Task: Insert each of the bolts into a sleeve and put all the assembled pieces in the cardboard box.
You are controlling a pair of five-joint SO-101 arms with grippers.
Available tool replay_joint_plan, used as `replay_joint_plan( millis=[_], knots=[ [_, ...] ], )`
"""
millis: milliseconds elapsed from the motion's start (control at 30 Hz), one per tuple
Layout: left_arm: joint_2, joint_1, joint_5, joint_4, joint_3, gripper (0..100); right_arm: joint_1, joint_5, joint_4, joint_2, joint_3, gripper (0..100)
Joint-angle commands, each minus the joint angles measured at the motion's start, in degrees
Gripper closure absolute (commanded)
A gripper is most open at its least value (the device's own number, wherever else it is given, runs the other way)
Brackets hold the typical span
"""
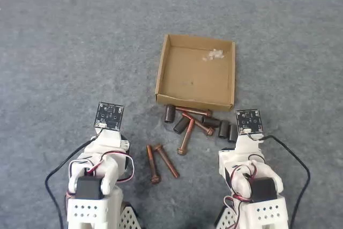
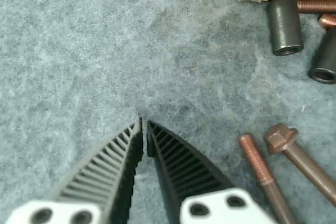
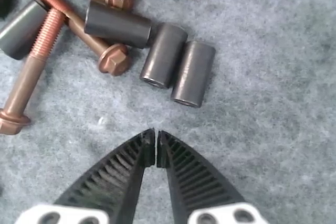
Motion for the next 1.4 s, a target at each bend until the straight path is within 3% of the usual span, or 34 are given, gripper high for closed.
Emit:
replay_joint_plan(
  millis=[0,333,433,600,767,900,1100,1367],
  knots=[
    [-1.3,0.3,0.1,-0.2,-0.7,99,-0.5,-0.6,0.1,-0.8,1.1,99.1],
    [-1.3,-0.3,-0.1,-11.2,-2.4,99,2.3,-0.5,0.1,-0.9,-2.9,98.9],
    [-1.3,-0.3,-0.2,-10.9,-2.3,99,7.6,-0.6,-1.9,-0.9,-4.7,98.9],
    [-1.3,-0.3,-0.3,-9.3,-2.5,99,13.9,-0.6,-13.8,-0.9,-0.8,98.9],
    [-1.2,-0.5,-0.4,-6.2,-3.7,99,14.1,-0.5,-18.1,-0.8,1.1,98.9],
    [-1.2,-3.6,-4.7,-4.9,-4.1,99,14.4,-0.4,-20.7,-0.8,1.1,98.8],
    [-1.2,-3.6,-5.8,-3.4,-4.8,99,14.1,15.5,-21.3,-0.8,0.9,95.6],
    [-1.1,-4.0,-5.6,-3.3,-5.1,99,12.8,13.1,-16.2,-0.4,-1.9,95.7]
  ],
)
